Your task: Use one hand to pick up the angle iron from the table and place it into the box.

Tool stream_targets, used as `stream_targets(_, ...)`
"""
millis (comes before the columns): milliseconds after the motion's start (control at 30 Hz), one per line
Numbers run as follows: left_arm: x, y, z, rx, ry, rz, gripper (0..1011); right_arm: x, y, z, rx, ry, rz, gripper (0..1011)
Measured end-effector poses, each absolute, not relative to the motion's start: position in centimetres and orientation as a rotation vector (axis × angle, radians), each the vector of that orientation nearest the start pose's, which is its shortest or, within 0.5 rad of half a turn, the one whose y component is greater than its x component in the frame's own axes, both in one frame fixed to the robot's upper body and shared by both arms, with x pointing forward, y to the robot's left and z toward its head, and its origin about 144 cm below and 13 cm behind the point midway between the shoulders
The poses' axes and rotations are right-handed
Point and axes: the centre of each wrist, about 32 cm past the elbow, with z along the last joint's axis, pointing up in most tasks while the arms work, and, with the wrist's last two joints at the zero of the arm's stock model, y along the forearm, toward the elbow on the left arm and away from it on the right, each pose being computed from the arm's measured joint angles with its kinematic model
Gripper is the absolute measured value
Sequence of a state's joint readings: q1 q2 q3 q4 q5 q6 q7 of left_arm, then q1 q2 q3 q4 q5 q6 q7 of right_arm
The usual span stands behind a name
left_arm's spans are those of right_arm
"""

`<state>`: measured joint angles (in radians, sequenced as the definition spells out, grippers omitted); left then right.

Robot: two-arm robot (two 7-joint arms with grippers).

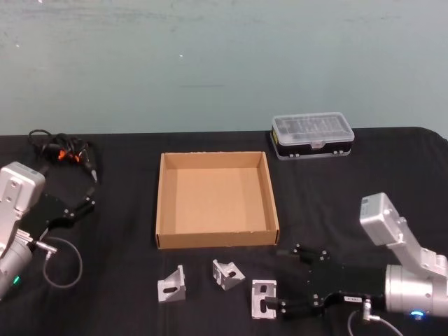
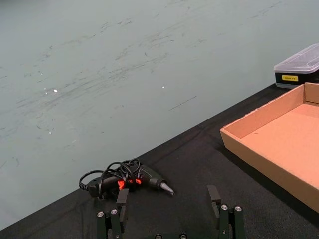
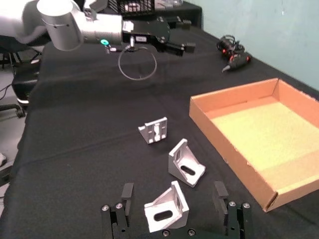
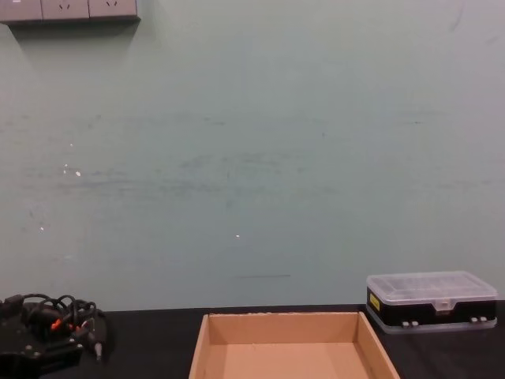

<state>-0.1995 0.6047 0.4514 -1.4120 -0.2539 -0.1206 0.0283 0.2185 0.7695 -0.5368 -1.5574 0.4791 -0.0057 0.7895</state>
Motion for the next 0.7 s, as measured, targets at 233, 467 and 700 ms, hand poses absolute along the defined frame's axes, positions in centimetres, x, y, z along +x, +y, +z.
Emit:
stream_targets(233,48.9,31.0,114.0,0.304,-0.285,1.248,1000,48.6,-30.6,117.0,-0.385,0.036,-0.384,1003)
stream_targets(467,48.9,31.0,114.0,0.304,-0.285,1.248,1000,49.0,-29.8,116.9,-0.408,0.057,-0.385,1003)
stream_targets(700,48.9,31.0,114.0,0.304,-0.285,1.248,1000,49.2,-29.4,117.0,-0.437,0.054,-0.388,1003)
